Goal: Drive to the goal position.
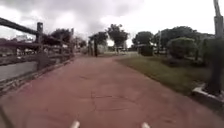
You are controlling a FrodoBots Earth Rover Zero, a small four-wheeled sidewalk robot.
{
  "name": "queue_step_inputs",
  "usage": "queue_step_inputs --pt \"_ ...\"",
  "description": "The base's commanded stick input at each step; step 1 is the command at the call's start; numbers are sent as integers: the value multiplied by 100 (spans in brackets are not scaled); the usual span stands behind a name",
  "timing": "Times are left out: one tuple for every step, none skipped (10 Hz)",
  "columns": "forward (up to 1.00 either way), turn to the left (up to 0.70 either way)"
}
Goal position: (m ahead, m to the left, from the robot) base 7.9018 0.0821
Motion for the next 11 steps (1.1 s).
queue_step_inputs --pt "70 6" --pt "70 23" --pt "70 27" --pt "70 5" --pt "70 0" --pt "70 0" --pt "70 0" --pt "70 0" --pt "70 0" --pt "70 0" --pt "70 0"
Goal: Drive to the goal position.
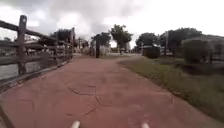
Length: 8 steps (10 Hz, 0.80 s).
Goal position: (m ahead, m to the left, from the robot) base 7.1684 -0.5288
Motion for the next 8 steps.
queue_step_inputs --pt "70 0" --pt "70 6" --pt "70 27" --pt "70 13" --pt "70 0" --pt "70 0" --pt "70 27" --pt "70 27"
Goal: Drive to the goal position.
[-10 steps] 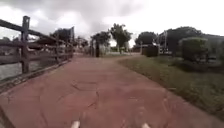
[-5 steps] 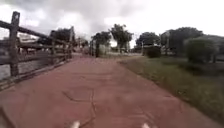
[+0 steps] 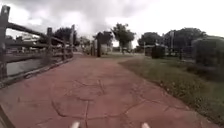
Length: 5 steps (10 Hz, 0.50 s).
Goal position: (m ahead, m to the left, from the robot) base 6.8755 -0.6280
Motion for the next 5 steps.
queue_step_inputs --pt "70 27" --pt "70 27" --pt "70 14" --pt "70 0" --pt "70 0"
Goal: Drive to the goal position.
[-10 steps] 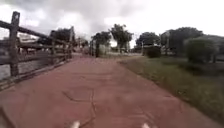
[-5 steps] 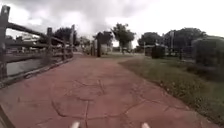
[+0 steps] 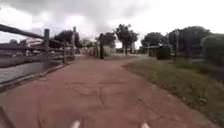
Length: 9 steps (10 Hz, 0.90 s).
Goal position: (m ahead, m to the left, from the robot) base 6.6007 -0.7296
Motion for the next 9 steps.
queue_step_inputs --pt "70 0" --pt "70 0" --pt "70 0" --pt "70 0" --pt "70 16" --pt "70 27" --pt "70 14" --pt "70 0" --pt "70 0"
